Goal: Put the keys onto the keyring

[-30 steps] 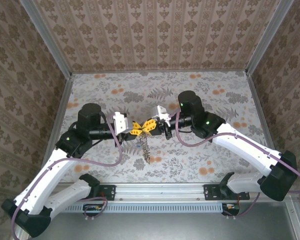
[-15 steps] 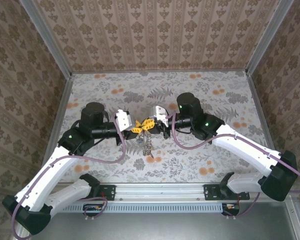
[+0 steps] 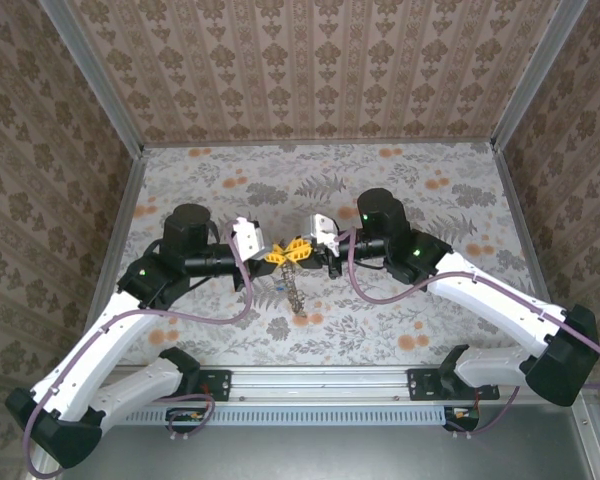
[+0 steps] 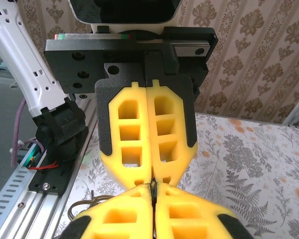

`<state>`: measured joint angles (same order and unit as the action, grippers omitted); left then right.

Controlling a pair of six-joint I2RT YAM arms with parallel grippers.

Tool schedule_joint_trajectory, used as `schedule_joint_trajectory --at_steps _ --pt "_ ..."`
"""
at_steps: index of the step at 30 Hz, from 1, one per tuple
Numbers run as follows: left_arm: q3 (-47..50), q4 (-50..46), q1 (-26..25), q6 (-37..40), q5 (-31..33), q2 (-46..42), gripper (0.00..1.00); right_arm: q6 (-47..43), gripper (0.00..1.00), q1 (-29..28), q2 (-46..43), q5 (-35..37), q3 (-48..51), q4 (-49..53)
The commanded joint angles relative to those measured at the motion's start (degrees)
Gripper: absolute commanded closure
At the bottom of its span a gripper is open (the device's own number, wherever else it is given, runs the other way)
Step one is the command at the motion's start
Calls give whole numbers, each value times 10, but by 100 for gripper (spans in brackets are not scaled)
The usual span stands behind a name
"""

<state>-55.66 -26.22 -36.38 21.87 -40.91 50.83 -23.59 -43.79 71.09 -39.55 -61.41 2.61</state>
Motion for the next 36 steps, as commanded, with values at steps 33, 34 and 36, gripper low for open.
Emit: schedule_joint_trajectory --at_steps 33,34,36 --pt "19 91 -6 14 -108 -14 100 39 65 23 -33 -27 -12 65" --pt "17 90 -6 14 -108 -11 100 39 65 23 -32 -28 -11 63" --pt "17 90 -6 14 -106 -9 100 38 67 23 -31 -27 -12 62"
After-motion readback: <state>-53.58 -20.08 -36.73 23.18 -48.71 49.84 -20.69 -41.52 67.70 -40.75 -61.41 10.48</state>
